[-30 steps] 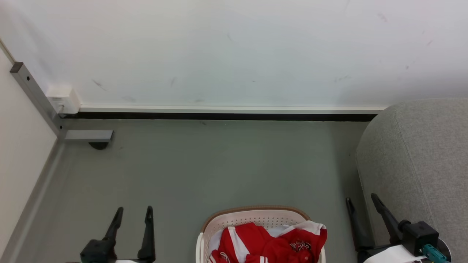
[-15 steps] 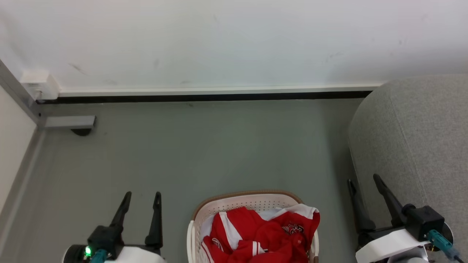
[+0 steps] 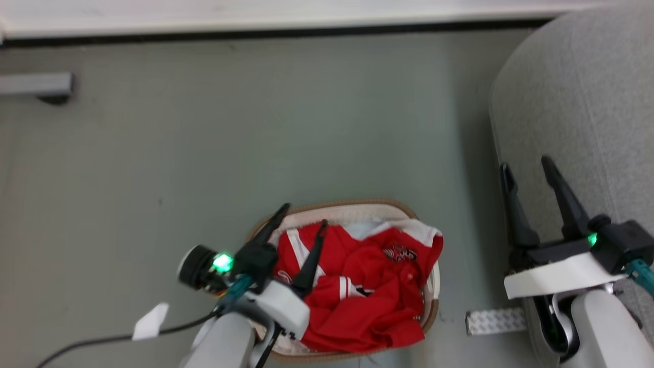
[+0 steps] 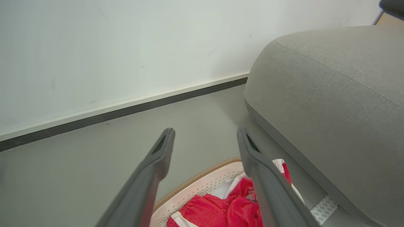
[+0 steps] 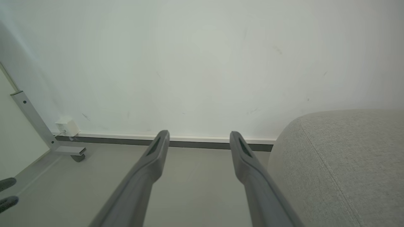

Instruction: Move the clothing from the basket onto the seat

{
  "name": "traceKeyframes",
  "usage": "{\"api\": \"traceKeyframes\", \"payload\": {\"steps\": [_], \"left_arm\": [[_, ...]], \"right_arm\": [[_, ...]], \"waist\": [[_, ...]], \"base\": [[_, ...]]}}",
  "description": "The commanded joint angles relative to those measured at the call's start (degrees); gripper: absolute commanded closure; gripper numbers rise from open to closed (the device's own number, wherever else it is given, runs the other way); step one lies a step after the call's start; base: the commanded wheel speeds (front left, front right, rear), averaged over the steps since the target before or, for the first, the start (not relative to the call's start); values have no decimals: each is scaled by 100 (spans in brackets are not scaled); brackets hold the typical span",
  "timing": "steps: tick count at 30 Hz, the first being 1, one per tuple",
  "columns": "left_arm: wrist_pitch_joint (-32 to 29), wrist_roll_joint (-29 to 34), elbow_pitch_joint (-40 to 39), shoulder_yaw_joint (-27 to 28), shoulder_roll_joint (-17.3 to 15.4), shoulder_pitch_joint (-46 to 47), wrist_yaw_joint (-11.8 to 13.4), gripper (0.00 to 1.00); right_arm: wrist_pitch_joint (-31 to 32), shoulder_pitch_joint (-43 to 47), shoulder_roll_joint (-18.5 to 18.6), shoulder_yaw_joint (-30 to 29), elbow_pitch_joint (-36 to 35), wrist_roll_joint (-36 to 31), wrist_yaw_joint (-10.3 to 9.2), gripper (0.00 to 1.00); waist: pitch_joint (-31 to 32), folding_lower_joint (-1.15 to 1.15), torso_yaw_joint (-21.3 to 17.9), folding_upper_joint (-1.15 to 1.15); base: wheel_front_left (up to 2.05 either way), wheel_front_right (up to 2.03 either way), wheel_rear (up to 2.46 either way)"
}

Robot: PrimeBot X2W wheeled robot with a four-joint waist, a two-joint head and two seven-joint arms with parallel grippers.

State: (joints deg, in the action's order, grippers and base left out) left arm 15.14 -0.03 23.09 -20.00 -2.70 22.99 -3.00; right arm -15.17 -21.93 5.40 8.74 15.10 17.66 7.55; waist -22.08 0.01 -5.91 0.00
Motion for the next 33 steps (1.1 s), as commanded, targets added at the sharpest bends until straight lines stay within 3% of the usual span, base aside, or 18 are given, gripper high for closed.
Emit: {"api": "traceKeyframes", "payload": {"steps": [1,8,14,23,32,33], "left_arm": [[-1,77,124,-87,-35,182,-30,0],[-615,7,890,-1113,-36,1174,8,0],[-1479,-183,1322,-1756,-40,1748,309,0],[-2270,-250,2246,-2124,-45,2579,593,0],[-2217,-444,2896,-2299,-39,3224,715,0],[-2183,-490,2949,-2325,-38,3255,706,19]], "right_arm": [[3,-149,-2,-10,-50,-17,-12,0],[3,-715,-45,49,-349,-28,-12,0],[3,-1117,-100,121,-572,-47,-12,0],[4,-1565,-181,343,-960,-76,-12,0],[3,-1797,-203,400,-1105,-136,-12,0],[3,-1808,-201,392,-1105,-138,-12,0]], "waist": [[-483,-1,-160,0],[-1316,-1,-435,0],[-1934,-1,-656,0],[-2854,-1,-928,0],[-3477,-1,-948,0],[-3488,-1,-948,0]], "base": [[0,0,0],[0,0,0],[0,0,0],[0,0,0],[0,0,0],[0,0,0]]}}
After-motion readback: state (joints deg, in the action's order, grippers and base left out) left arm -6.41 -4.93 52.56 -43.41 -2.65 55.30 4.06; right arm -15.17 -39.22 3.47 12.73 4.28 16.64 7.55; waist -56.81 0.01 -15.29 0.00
